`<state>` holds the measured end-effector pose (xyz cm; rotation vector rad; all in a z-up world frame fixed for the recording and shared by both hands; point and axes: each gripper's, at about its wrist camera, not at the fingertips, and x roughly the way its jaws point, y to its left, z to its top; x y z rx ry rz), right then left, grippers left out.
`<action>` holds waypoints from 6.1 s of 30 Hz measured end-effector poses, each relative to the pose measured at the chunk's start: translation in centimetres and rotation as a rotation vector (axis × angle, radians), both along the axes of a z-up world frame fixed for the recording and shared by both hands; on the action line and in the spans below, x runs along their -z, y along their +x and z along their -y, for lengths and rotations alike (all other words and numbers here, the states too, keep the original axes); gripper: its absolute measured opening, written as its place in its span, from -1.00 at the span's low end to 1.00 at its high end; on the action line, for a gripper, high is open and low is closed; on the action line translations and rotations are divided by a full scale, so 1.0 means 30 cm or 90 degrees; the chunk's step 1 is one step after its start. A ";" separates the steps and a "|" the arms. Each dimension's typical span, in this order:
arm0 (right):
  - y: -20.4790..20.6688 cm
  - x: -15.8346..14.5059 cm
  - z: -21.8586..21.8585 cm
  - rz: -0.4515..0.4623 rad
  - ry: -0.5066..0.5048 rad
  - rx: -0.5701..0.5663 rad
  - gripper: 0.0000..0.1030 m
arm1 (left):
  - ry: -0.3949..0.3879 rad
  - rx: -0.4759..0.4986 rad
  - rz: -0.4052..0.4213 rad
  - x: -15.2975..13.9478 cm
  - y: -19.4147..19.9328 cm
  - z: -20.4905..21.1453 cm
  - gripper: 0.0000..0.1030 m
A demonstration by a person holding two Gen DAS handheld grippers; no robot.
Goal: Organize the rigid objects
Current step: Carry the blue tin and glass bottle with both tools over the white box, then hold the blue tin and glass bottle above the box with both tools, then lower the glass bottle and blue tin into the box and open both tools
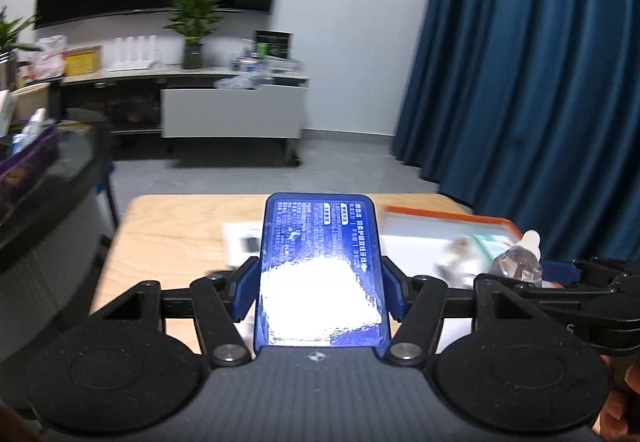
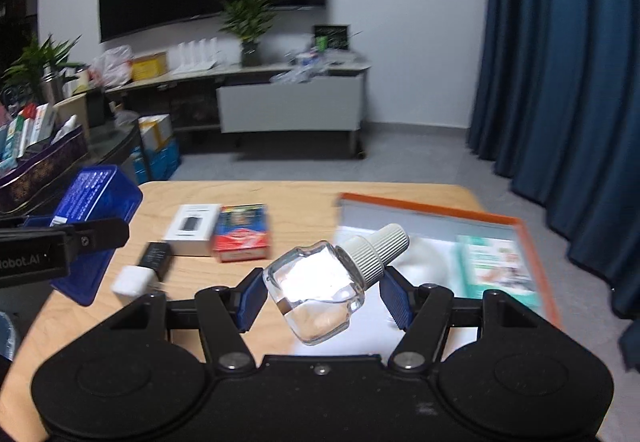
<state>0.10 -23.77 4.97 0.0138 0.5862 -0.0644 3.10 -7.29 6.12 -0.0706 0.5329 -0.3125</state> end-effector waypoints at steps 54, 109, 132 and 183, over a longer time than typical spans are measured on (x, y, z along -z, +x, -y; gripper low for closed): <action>-0.326 -0.005 0.287 0.039 0.024 0.098 0.45 | 0.036 0.110 -0.050 0.063 -0.206 0.350 0.22; -0.314 0.010 0.301 0.035 0.021 0.103 0.45 | 0.021 0.110 -0.051 0.062 -0.199 0.332 0.22; -0.314 0.000 0.306 0.039 0.020 0.104 0.45 | 0.020 0.118 -0.045 0.046 -0.203 0.329 0.22; -0.091 0.098 0.396 -0.042 0.016 0.051 0.45 | 0.039 0.151 -0.068 0.080 -0.196 0.357 0.22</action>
